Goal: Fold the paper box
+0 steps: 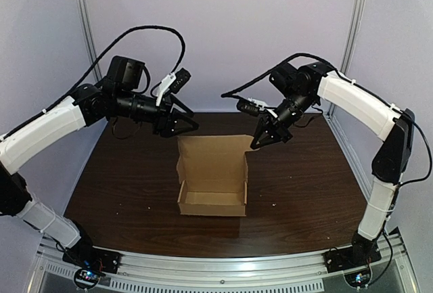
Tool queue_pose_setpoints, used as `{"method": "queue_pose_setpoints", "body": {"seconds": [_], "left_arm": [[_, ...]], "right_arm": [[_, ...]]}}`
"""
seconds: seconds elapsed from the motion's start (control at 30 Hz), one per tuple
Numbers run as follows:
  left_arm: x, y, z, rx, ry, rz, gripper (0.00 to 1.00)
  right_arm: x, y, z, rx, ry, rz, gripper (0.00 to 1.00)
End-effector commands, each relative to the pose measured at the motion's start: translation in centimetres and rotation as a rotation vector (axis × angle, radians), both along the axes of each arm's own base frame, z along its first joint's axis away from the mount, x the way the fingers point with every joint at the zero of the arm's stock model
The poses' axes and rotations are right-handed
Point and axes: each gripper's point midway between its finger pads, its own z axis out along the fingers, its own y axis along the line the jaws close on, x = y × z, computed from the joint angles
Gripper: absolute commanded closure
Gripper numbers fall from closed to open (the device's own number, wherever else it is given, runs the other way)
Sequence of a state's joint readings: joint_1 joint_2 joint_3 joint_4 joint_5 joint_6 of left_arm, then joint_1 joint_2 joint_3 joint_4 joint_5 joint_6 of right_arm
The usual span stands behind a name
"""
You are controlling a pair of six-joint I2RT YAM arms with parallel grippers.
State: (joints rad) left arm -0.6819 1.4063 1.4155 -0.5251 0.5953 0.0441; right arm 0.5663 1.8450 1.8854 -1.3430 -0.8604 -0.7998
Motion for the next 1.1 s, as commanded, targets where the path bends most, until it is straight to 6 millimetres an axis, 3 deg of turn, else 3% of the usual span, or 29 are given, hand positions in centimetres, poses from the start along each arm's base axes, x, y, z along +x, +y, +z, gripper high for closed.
{"method": "queue_pose_setpoints", "body": {"seconds": [0.0,0.23,0.4,0.53,0.7,0.87,1.07], "left_arm": [[-1.7,-1.0,-4.1,0.102,0.107,-0.097,0.38],[-1.3,-1.9,-4.6,0.125,0.064,-0.105,0.40],[-1.5,-2.7,-5.4,0.138,0.101,-0.140,0.57],[-1.5,-3.1,-6.2,0.160,0.125,-0.160,0.82],[-1.5,-3.4,-6.4,0.166,0.132,-0.165,0.99],[-2.1,-3.3,-6.3,0.144,0.137,-0.187,1.00],[-2.7,-3.0,-5.7,0.099,0.103,-0.198,1.00]], "right_arm": [[-2.6,-1.4,0.2,-0.124,0.130,0.005,1.00],[-4.0,-1.4,0.1,-0.142,0.157,0.070,1.00],[-4.0,-1.3,0.4,-0.134,0.152,0.069,1.00],[-3.9,-1.1,0.5,-0.128,0.148,0.067,1.00],[-4.0,-0.9,0.6,-0.114,0.170,0.067,0.98],[-4.5,-1.0,2.0,-0.057,0.217,0.070,0.81],[0.3,-3.3,5.1,0.088,0.259,-0.090,0.68]]}}
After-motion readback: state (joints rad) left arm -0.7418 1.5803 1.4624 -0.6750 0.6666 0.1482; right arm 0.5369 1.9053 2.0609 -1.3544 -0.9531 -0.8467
